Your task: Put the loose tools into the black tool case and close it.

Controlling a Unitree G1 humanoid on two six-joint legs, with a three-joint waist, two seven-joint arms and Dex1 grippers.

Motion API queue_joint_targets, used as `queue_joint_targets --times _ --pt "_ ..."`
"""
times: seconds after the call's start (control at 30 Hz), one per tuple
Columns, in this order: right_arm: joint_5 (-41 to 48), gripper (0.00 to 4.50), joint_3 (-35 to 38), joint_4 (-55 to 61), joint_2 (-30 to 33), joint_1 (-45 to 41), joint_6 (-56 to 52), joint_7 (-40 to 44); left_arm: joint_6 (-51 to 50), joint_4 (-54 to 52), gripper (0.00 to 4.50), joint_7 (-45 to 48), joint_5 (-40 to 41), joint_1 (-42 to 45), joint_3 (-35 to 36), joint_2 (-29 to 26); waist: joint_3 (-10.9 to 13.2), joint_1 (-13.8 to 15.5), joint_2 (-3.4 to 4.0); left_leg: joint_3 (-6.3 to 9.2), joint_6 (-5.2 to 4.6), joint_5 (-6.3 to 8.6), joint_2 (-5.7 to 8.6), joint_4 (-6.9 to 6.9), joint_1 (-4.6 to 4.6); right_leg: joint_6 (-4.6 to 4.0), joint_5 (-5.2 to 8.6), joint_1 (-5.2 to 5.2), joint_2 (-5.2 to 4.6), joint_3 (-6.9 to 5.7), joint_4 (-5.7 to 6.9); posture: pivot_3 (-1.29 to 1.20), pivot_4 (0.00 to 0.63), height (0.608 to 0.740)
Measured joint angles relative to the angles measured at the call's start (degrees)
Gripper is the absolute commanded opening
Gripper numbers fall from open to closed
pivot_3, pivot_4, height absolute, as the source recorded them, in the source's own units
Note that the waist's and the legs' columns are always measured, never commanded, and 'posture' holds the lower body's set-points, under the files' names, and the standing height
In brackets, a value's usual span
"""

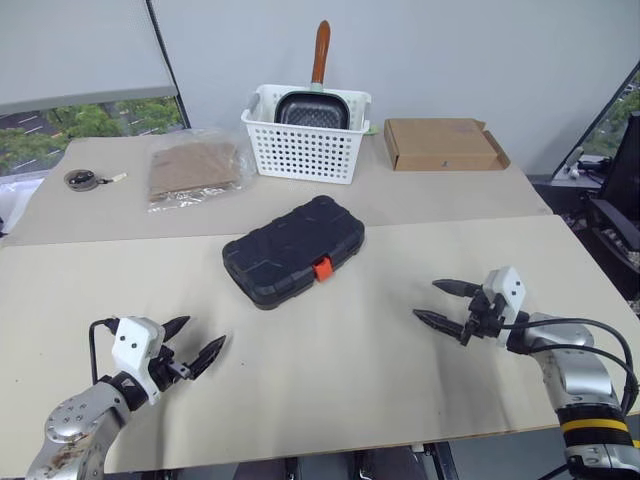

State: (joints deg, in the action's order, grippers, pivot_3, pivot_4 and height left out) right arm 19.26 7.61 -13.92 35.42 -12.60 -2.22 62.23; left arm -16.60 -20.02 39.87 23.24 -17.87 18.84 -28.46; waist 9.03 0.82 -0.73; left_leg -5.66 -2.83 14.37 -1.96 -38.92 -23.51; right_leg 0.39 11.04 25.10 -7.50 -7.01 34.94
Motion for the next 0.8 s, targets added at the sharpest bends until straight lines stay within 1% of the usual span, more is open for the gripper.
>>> queue_joint_targets --times 0.27,0.3,0.33,0.37,0.4,0.43,0.47,0.53,0.63,0.7,0.8 --pt "-2.2 4.42 -0.5 -2.5 0.0 -2.0 3.4 -0.5 0.5 0.0 4.5 0.0 -0.4 0.2 -0.9 0.0 0.0 -0.1 0.0 -0.02 0.01 0.01 0.0 -0.02 0.03 0.0 0.0 0.0 0.0 0.0 0.05 0.0 0.15 0.7" --pt "-2.3 4.42 -0.5 -2.7 0.0 -2.1 3.6 -0.6 0.6 0.0 4.5 0.0 -0.4 0.3 -1.0 0.0 0.0 0.0 0.04 0.43 0.01 0.0 0.18 0.02 -0.07 0.02 0.0 -0.32 -0.19 -0.33 -0.04 0.0 0.15 0.7" --pt "-2.3 4.42 -0.5 -3.3 -0.1 -2.1 3.8 -0.6 0.6 0.0 4.5 0.0 -0.4 0.5 -1.1 0.0 0.1 -0.4 0.11 1.08 -0.19 -0.17 0.36 0.04 -0.06 0.18 0.1 -0.85 -0.85 -1.02 -0.08 0.0 0.15 0.7" --pt "-2.4 4.42 -0.5 -3.8 -0.1 -2.1 4.1 -0.8 0.8 0.0 4.5 -0.1 -0.4 0.8 -1.3 0.0 0.1 -1.0 0.2 2.23 -0.56 -0.51 1.12 0.08 0.01 0.7 0.46 -1.49 -1.59 -2.42 0.14 0.0 0.15 0.7" --pt "-2.4 4.42 -0.5 -3.9 -0.1 -2.1 4.3 -0.8 0.8 0.0 4.5 -0.1 -0.4 1.0 -1.3 0.0 0.2 -1.4 0.31 2.96 -0.7 -0.7 1.48 0.14 -0.01 1.15 0.73 -1.88 -1.84 -3.25 0.22 0.0 0.15 0.7" --pt "-2.4 4.42 -0.5 -4.2 -0.2 -2.4 4.5 -0.9 1.1 0.0 4.5 -0.2 -0.4 1.0 -1.3 -0.1 0.2 -1.6 0.45 4.07 -0.84 -0.87 2.27 0.16 -0.03 1.72 1.06 -2.16 -2.05 -3.51 0.46 0.0 0.15 0.7" --pt "-2.4 4.42 -0.5 -4.2 -0.4 -2.6 4.5 -1.0 1.3 0.0 4.5 -0.3 -0.4 0.8 -1.3 -0.1 0.3 -1.6 0.6 4.28 -0.83 -0.91 2.4 0.04 0.01 2.12 1.3 -1.93 -1.91 -3.06 0.59 0.0 0.15 0.7" --pt "-2.4 4.42 -0.7 -4.3 -0.7 -3.2 4.5 -1.2 1.3 0.0 4.5 -0.4 -0.4 0.2 -1.1 -0.1 0.4 -0.8 0.67 4.33 -0.81 -0.93 2.53 -0.01 -0.2 2.12 1.32 -1.85 -1.94 -2.84 0.63 0.0 0.15 0.7" --pt "-2.7 4.42 -1.1 -4.4 -0.7 -3.3 4.6 -1.5 1.4 0.1 4.5 -0.5 -0.4 0.0 -1.1 -0.1 0.4 0.6 0.68 4.05 -0.8 -0.92 2.5 0.0 -0.26 2.08 1.31 -1.84 -1.88 -2.39 0.62 0.0 0.15 0.7" --pt "-2.8 4.42 -1.3 -4.7 -0.7 -3.3 4.8 -1.5 1.4 0.1 4.5 -0.5 -0.4 0.1 -1.1 -0.1 0.4 0.8 0.69 3.93 -0.78 -0.89 2.5 0.01 -0.26 2.07 1.31 -1.82 -1.88 -2.22 0.62 0.0 0.15 0.7" --pt "-2.8 4.42 -1.3 -4.8 -0.7 -3.3 5.1 -1.6 1.4 0.1 4.5 -0.4 -0.4 0.3 -1.1 -0.2 0.4 0.8 0.68 3.76 -0.49 -0.62 2.49 0.01 -0.23 2.04 1.29 -1.78 -1.88 -2.03 0.59 0.0 0.15 0.7"
